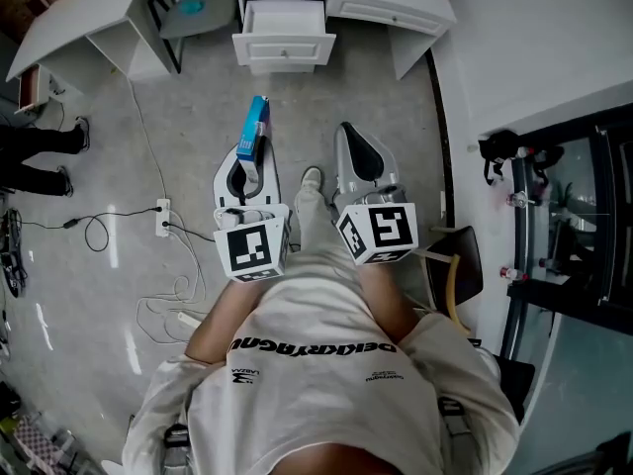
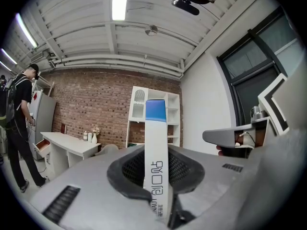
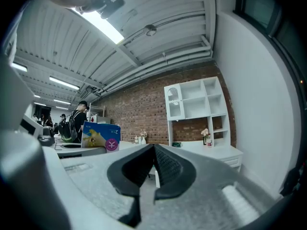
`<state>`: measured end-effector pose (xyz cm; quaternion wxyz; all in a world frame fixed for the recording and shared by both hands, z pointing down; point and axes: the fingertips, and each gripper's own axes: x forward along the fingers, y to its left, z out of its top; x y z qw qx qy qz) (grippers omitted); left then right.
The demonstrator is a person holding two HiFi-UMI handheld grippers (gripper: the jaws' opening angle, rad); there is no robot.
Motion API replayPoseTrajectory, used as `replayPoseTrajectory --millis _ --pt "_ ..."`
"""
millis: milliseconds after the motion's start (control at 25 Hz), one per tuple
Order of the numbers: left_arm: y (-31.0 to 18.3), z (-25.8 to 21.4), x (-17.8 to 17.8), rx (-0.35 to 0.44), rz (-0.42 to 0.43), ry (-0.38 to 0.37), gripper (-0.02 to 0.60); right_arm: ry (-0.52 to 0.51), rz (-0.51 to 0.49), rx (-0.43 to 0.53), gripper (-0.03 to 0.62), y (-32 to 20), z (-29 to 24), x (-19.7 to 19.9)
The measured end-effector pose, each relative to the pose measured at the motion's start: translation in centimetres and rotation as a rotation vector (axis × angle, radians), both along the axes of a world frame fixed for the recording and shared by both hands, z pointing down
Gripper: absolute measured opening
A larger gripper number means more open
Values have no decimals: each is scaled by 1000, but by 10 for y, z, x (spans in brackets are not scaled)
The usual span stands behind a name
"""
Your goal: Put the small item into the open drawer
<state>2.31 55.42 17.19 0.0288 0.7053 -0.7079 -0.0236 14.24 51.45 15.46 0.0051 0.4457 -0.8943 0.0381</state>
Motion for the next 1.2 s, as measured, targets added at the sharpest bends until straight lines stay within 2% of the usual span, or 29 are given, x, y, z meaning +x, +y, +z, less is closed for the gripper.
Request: replayPoseTrajectory --millis 320,680,960,1200 --pt "-45 12 -18 -9 4 -26 60 -8 6 -5 -5 -42 15 -15" --pt "-133 24 -36 -16 11 -16 60 -28 13 -34 -5 -133 30 -35" --pt "-222 36 -52 -30 8 -14 60 -34 5 -43 -5 -223 42 -53" --pt "-317 34 -56 -60 15 -55 60 -57 -19 -53 -5 -313 41 -62"
